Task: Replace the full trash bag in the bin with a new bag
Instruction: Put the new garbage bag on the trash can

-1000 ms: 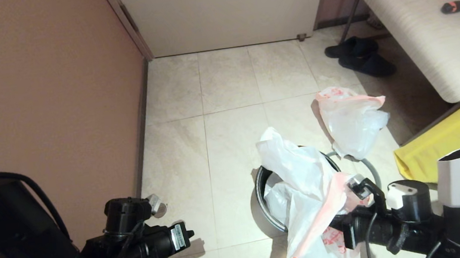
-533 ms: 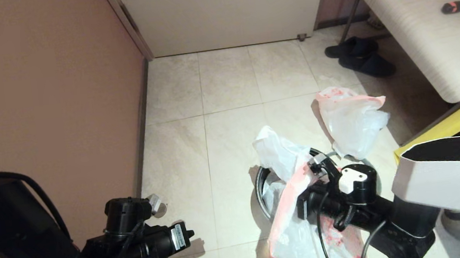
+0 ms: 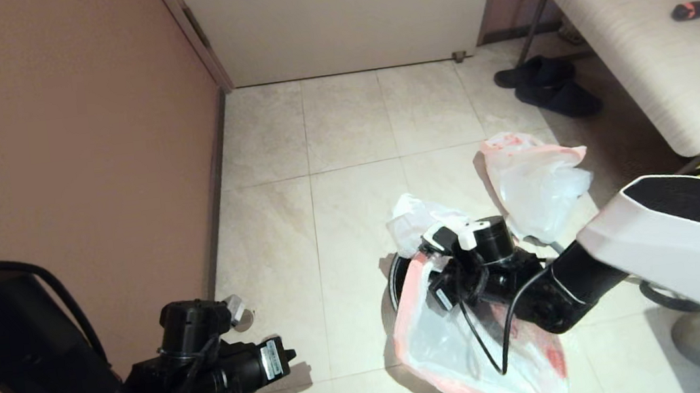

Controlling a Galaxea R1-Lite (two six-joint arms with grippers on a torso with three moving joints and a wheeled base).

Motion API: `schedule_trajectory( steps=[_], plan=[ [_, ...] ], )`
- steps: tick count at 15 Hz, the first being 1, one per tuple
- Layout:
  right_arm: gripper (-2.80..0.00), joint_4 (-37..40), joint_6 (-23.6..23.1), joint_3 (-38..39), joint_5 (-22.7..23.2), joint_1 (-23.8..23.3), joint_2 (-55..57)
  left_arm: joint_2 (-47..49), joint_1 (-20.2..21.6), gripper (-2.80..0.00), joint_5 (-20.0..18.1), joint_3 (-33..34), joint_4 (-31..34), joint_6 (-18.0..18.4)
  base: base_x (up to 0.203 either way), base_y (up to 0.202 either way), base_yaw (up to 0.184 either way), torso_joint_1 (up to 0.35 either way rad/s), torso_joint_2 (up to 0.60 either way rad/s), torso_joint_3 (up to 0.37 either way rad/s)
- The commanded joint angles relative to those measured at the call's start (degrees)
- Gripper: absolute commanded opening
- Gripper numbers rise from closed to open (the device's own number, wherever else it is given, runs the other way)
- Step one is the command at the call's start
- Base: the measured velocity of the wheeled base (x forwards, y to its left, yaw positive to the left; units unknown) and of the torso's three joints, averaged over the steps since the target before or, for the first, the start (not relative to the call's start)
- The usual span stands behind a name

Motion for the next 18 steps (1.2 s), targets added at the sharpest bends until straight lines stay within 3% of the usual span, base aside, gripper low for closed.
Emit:
schedule_trajectory(
  steps=[1, 6, 13, 18],
  plan=[
    [-2.8, 16.97, -4.38, -7.91, -1.93, -0.87, -2.47, 0.02, 0.03, -2.8, -0.14, 0.04, -0.28, -0.16, 0.0, 0.0, 0.0, 0.0, 0.0, 0.0],
    [-2.8, 41.92, -10.53, -24.81, -4.38, -1.25, 0.66, 0.11, 0.38, -2.8, -0.14, -0.23, -0.72, -0.34, 0.0, 0.0, 0.0, 0.0, 0.0, 0.0],
    [-2.8, 45.69, -18.0, -36.35, -6.37, -0.73, 16.71, 0.11, 0.2, -2.8, -0.36, -0.58, -0.81, -0.25, 0.0, 0.0, 0.0, 0.0, 0.0, 0.0],
    [-2.8, 51.85, -18.8, -44.49, -6.39, -0.54, 23.01, 0.28, 0.0, -2.8, -0.4, -1.19, -0.81, -0.25, 0.0, 0.0, 0.0, 0.0, 0.0, 0.0]
  ],
)
